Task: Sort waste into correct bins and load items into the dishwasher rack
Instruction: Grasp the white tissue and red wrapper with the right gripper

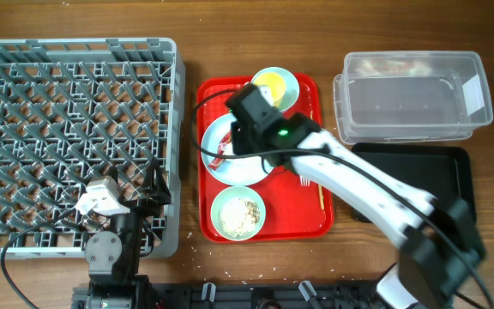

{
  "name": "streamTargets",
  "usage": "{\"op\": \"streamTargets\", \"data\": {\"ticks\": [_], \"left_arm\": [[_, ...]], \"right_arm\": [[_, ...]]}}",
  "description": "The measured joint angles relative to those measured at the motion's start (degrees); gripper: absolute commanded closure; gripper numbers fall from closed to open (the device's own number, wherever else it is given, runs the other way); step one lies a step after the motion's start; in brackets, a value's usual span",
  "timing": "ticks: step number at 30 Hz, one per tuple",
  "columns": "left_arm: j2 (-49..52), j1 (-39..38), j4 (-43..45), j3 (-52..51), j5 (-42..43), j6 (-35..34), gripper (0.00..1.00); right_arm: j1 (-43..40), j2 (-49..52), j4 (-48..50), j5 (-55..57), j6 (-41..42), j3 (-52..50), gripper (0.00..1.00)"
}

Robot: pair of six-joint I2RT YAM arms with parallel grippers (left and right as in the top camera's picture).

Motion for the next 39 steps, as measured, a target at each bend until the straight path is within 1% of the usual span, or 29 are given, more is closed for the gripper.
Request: {"op": "streamTargets", "data": {"ticks": [2,5,8,11,13,16,18,20,21,23,25,28,29,30,32,33,35,36,38,39], "left_arm": [[0.0,0.0,0.0,0.0,0.0,0.0,0.0],[0.0,0.0,0.0,0.0,0.0,0.0,0.0],[0.0,0.0,0.0,0.0,0.0,0.0,0.0],[0.0,0.0,0.0,0.0,0.0,0.0,0.0],[0.0,0.0,0.0,0.0,0.0,0.0,0.0],[0.0,0.0,0.0,0.0,0.0,0.0,0.0],[0.0,0.0,0.0,0.0,0.0,0.0,0.0],[0.0,0.0,0.0,0.0,0.0,0.0,0.0],[0.0,0.0,0.0,0.0,0.0,0.0,0.0],[0.0,0.0,0.0,0.0,0.0,0.0,0.0],[0.0,0.0,0.0,0.0,0.0,0.0,0.0],[0.0,0.0,0.0,0.0,0.0,0.0,0.0],[0.0,0.0,0.0,0.0,0.0,0.0,0.0],[0.0,0.0,0.0,0.0,0.0,0.0,0.0],[0.0,0.0,0.0,0.0,0.0,0.0,0.0],[0.0,0.0,0.0,0.0,0.0,0.0,0.0],[0.0,0.0,0.0,0.0,0.0,0.0,0.0],[0.0,0.0,0.0,0.0,0.0,0.0,0.0],[0.0,0.0,0.0,0.0,0.0,0.0,0.0],[0.0,0.0,0.0,0.0,0.0,0.0,0.0]], "right_arm": [[-0.3,-3.6,0.0,1.0,-0.2,0.0,0.96],[-0.6,-4.2,0.0,2.0,-0.3,0.0,0.96],[-3.4,-5.9,-0.4,8.9,-0.2,0.0,0.96],[-8.6,-9.8,-0.4,16.2,1.0,0.0,0.96],[-14.5,-11.9,-0.3,20.4,1.8,0.0,0.96],[-24.0,-11.6,0.6,22.3,3.5,0.0,0.95],[-32.0,-9.8,3.8,22.0,4.4,0.0,0.51],[-36.5,-8.1,5.2,19.7,4.9,0.0,0.03],[-38.2,-7.2,5.4,17.6,4.9,0.0,0.0],[-40.0,-6.1,5.6,12.0,3.1,0.0,0.0],[-40.0,-5.6,5.7,4.2,-1.8,0.0,0.0],[-39.8,-5.6,3.2,-10.2,-7.7,0.0,0.0],[-39.3,-5.6,1.8,-19.0,-9.6,0.0,0.0],[-38.4,-5.6,1.4,-24.7,-11.0,0.0,0.0],[-34.6,-5.6,0.1,-31.2,-13.6,0.0,0.0],[-32.3,-5.6,-0.4,-32.1,-14.3,0.0,0.0],[-23.5,-5.6,-3.6,-31.3,-15.6,0.0,0.0],[-18.9,-5.6,-5.2,-28.6,-15.4,0.0,0.0],[-11.8,-5.3,-7.8,-20.5,-12.5,0.0,0.01],[-9.4,-4.7,-8.2,-16.9,-10.2,0.0,0.06]]}}
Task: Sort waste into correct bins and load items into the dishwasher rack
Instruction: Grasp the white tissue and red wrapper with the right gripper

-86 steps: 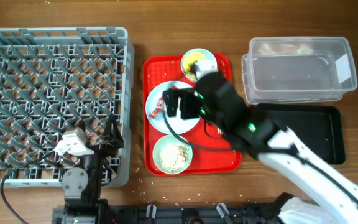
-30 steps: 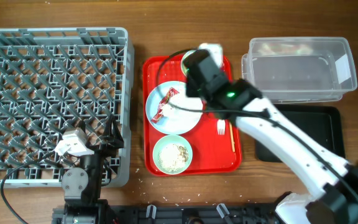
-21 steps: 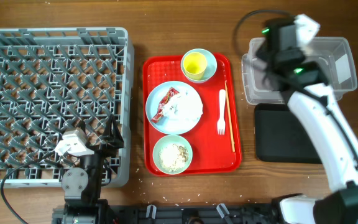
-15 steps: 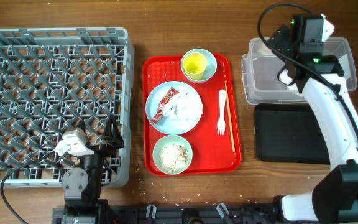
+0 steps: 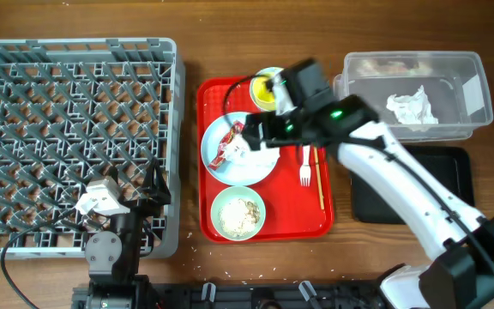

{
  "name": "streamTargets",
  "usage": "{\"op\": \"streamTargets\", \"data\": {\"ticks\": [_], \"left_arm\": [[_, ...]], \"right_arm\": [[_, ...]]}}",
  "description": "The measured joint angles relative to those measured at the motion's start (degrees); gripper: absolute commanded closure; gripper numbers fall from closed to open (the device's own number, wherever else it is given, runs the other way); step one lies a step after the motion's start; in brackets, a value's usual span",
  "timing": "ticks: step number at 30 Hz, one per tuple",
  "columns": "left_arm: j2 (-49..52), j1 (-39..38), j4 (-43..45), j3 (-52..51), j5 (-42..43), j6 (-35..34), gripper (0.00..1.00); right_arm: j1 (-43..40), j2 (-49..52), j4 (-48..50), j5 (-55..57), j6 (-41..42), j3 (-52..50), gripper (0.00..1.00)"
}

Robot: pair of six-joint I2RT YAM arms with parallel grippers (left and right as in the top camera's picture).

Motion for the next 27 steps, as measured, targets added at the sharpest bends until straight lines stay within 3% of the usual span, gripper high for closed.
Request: {"op": "streamTargets", "data": {"ticks": [4,12,14,16,24,27], "left_arm": [[0.0,0.0,0.0,0.0,0.0,0.0,0.0],[0.0,0.0,0.0,0.0,0.0,0.0,0.0],[0.0,0.0,0.0,0.0,0.0,0.0,0.0],[0.0,0.0,0.0,0.0,0.0,0.0,0.0],[0.0,0.0,0.0,0.0,0.0,0.0,0.0],[0.0,0.0,0.0,0.0,0.0,0.0,0.0]], "right_arm": [[7.6,9.7,4.3,10.4,8.1,-1.6,0.32],[8.5,18.9,7.6,13.4,10.8,-2.1,0.46],[8.5,19.0,9.2,13.8,10.8,-2.3,0.61],[8.5,19.0,11.0,14.0,11.3,-2.8,0.96],[8.5,19.0,8.5,14.4,12.5,-3.0,0.96],[7.5,14.2,6.0,16.5,12.7,-2.7,0.96]]}}
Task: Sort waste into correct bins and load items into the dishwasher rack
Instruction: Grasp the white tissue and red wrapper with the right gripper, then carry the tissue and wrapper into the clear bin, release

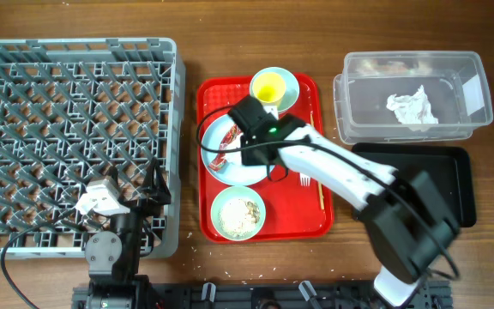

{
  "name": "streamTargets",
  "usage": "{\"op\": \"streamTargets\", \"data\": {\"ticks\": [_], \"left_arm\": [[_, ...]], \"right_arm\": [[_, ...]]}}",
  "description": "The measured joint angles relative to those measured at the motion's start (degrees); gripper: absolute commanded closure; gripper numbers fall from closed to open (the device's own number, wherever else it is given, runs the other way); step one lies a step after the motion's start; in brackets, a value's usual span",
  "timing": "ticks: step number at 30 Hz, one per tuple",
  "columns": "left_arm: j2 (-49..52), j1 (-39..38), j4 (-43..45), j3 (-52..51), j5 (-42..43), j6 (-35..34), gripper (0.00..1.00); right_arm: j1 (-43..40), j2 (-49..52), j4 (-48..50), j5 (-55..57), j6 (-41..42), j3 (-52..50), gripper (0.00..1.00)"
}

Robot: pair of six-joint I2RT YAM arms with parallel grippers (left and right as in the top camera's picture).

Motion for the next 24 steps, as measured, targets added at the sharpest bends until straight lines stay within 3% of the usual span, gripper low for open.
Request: {"op": "streamTargets", "data": {"ticks": [7,15,16,17,18,19,24], "left_arm": [[0.0,0.0,0.0,0.0,0.0,0.0,0.0],[0.0,0.0,0.0,0.0,0.0,0.0,0.0],[0.0,0.0,0.0,0.0,0.0,0.0,0.0],[0.0,0.0,0.0,0.0,0.0,0.0,0.0],[0.0,0.0,0.0,0.0,0.0,0.0,0.0],[0.0,0.0,0.0,0.0,0.0,0.0,0.0],[0.0,0.0,0.0,0.0,0.0,0.0,0.0]], "right_arm": [[-10.8,-25.5,0.6,8.1,-0.3,2.4,0.95],[-30.0,-27.0,4.3,21.3,-0.3,2.4,0.96],[-32.3,-25.5,5.6,22.1,-1.0,2.4,0.85],[-33.8,-23.9,6.9,22.6,-1.7,2.5,0.68],[-35.1,-22.0,8.2,22.6,-2.8,2.5,0.25],[-36.8,-18.3,10.2,22.0,-4.4,2.5,0.0],[-37.5,-9.3,7.3,9.0,-11.7,2.4,0.0]]}}
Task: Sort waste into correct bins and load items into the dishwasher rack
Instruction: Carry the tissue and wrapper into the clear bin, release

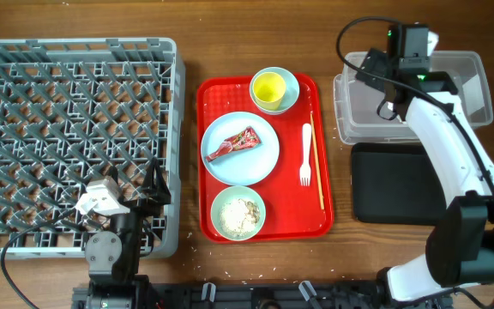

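My right gripper (381, 79) hangs over the left half of the clear plastic bin (453, 103); its fingers are too dark to read, and the arm hides the bin floor beneath it. On the red tray (292, 219), a pale blue plate (260, 163) carries a red wrapper (237, 143). Also on the tray are a yellow cup (270, 87) in a pale bowl, a bowl of food scraps (237, 212), a white fork (304, 154) and chopsticks (316, 163). My left gripper (101, 199) rests low at the near corner of the grey dishwasher rack (75, 120).
A black tray (397, 184) lies in front of the clear bin, partly under my right arm. The rack fills the table's left side. Crumbs are scattered by the red tray's front left corner. Cables trail from both arms.
My right gripper was down at the plate beside the red wrapper; now it is over the clear bin at the back right. The wrapper lies on the plate, uncovered. The left arm is unchanged.
First my right gripper was at the plate and the clear bin was empty. Then a crumpled white tissue lay in the bin while the gripper hovered by the plate. After that the gripper was down at the plate again, and now it is over the bin.
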{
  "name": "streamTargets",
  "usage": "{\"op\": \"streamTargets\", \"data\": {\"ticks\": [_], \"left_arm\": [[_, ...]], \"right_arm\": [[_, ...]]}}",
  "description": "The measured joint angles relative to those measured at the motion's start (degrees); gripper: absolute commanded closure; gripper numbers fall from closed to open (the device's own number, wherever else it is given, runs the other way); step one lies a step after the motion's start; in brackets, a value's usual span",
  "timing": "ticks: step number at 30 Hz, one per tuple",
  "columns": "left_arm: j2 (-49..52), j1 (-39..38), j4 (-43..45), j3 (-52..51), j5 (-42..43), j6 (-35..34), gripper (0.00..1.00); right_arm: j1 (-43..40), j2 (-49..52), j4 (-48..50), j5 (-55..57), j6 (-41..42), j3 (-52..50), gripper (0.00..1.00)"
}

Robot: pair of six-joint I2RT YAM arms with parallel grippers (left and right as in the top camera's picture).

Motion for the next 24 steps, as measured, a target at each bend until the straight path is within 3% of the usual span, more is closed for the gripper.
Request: {"op": "streamTargets", "data": {"ticks": [3,7,10,11,16,21,24], "left_arm": [[0.0,0.0,0.0,0.0,0.0,0.0,0.0],[0.0,0.0,0.0,0.0,0.0,0.0,0.0],[0.0,0.0,0.0,0.0,0.0,0.0,0.0],[0.0,0.0,0.0,0.0,0.0,0.0,0.0],[0.0,0.0,0.0,0.0,0.0,0.0,0.0],[0.0,0.0,0.0,0.0,0.0,0.0,0.0],[0.0,0.0,0.0,0.0,0.0,0.0,0.0]], "right_arm": [[3.0,-1.8,-1.2,-3.7,-0.3,0.0,0.0],[17.4,-11.1,-2.0,-8.2,-0.4,0.0,0.01],[28.9,-12.8,-1.9,-12.3,2.7,0.0,0.21],[32.0,-11.1,-1.1,-12.9,5.0,-0.1,0.24],[40.5,6.5,2.8,-14.6,23.6,-1.3,0.57],[41.1,14.1,3.8,-17.9,37.9,-2.0,0.55],[41.1,16.3,4.8,-18.9,41.1,-2.0,0.53]]}}
